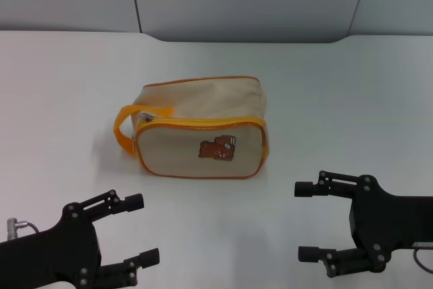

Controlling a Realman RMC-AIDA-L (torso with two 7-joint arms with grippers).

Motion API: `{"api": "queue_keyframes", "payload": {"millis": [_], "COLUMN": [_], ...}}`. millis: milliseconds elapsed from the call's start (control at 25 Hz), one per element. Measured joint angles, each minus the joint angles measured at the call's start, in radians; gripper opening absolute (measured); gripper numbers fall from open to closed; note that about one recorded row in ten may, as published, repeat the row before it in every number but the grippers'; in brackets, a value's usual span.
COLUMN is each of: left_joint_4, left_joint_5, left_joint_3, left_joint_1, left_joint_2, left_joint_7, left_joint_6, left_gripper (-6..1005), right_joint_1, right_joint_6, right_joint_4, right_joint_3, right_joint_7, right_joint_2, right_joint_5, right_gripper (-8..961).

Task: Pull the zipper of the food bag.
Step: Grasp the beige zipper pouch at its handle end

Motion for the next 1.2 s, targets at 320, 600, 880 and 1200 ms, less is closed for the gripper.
{"api": "queue_keyframes", "payload": {"millis": [320, 600, 880, 1200], "left_joint_4": [-0.004, -0.104, -0.359, -0.473], "left_joint_5": [-0.001, -0.021, -0.037, -0.053], "left_joint_3": [0.0, -0.192, -0.33, -0.397], "left_joint_1": [-0.005, -0.029, -0.158, -0.247], "left_joint_2": [-0.01, -0.043, -0.047, -0.048], "left_joint_7": [0.017, 0.124, 0.308, 0.393], "left_joint_6": [-0.023, -0.24, -0.438, -0.563], "left_gripper": [815, 815, 814, 771], "right_joint_1": [0.001, -0.02, -0.03, -0.041], "right_joint_6": [0.009, 0.009, 0.01, 0.012], "right_joint_4": [0.0, -0.006, -0.006, -0.004], "right_joint_3": [-0.001, 0.01, 0.012, 0.025], "right_joint_7": [0.011, -0.001, -0.003, -0.004], "right_joint_2": [0.006, 0.011, 0.012, 0.011], "right_joint_5": [0.0, 0.005, 0.007, 0.008], "right_gripper": [844, 845, 845, 845]}}
